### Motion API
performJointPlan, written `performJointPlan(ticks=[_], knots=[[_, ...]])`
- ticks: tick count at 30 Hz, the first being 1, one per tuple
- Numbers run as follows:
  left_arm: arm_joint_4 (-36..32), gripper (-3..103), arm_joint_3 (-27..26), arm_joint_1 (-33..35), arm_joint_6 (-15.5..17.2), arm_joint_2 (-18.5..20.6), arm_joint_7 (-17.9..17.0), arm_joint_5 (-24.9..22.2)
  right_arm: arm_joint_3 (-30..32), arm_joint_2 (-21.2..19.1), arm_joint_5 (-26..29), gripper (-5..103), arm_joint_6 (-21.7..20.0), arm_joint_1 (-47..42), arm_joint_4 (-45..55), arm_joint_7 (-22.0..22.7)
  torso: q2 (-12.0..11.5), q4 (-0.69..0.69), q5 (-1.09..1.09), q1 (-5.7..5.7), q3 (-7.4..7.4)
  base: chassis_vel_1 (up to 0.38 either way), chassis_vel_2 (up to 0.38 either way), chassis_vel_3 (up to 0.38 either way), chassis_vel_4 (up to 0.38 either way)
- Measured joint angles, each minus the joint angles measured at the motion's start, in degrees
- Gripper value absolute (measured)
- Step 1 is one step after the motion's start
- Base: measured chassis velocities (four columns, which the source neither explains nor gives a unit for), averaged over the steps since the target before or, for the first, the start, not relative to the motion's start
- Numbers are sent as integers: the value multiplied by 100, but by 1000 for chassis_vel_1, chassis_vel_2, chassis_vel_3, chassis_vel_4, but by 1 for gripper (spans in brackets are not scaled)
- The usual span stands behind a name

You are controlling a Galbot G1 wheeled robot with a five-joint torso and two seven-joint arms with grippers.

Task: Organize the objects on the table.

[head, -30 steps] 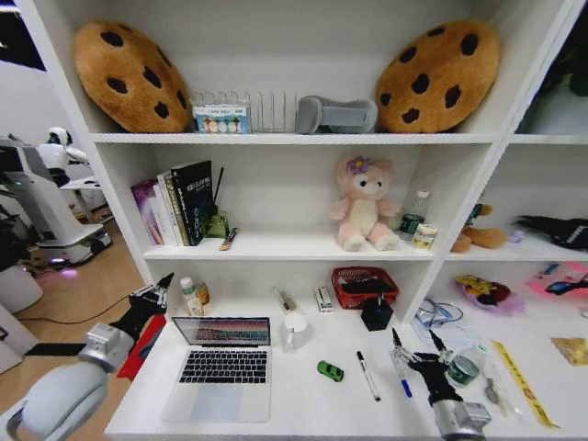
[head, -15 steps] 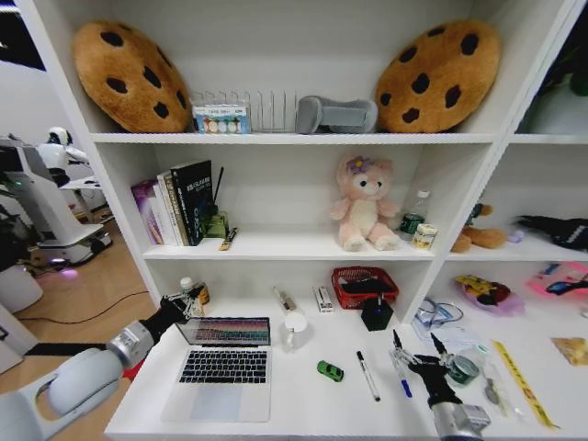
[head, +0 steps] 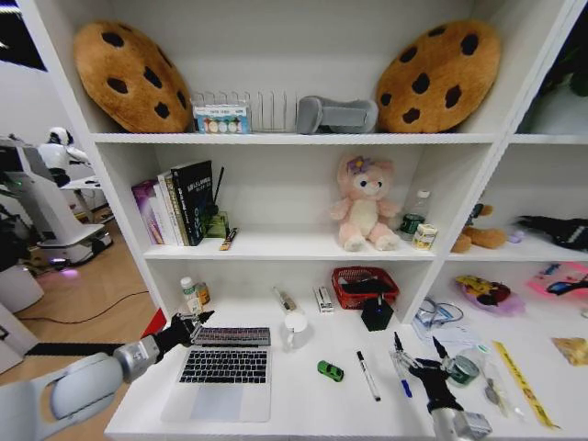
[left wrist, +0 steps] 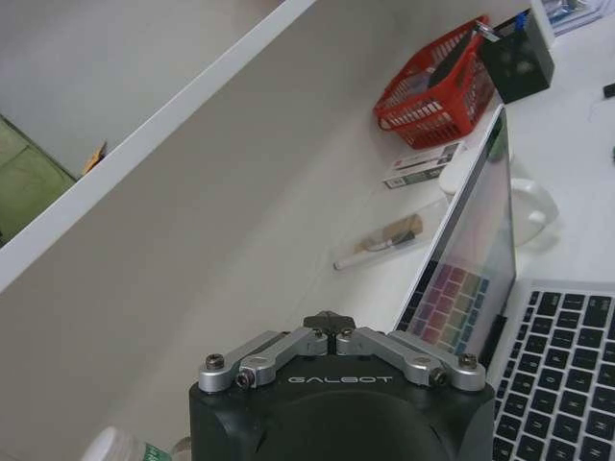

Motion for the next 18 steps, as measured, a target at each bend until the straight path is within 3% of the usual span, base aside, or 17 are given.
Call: performJointPlan(ticks=[3,7,8,11,14,18], knots=[[-276,0,141,6,-4,145,-15,31,0,39,-15,100,18,-12,0,26,0,-7,-9,0,1,0,0,0,0],[-593,0,494,-6,31,152,-166,129,-41,112,-58,100,18,2,-5,39,-1,-11,-3,1,1,0,0,0,0],[-593,0,494,-6,31,152,-166,129,-41,112,-58,100,18,2,-5,39,-1,-11,-3,1,1,0,0,0,0],[-690,0,1246,35,70,-43,-336,543,-5,107,-38,100,18,26,-1,59,0,-2,-4,0,1,0,0,0,0],[-560,0,1515,196,27,-222,-373,821,70,90,3,100,18,18,16,78,0,-1,-7,0,0,0,0,0,0],[-212,0,1102,1087,-59,-734,-371,1205,122,56,20,100,-3,11,34,108,0,-4,-6,0,0,0,0,0,0]])
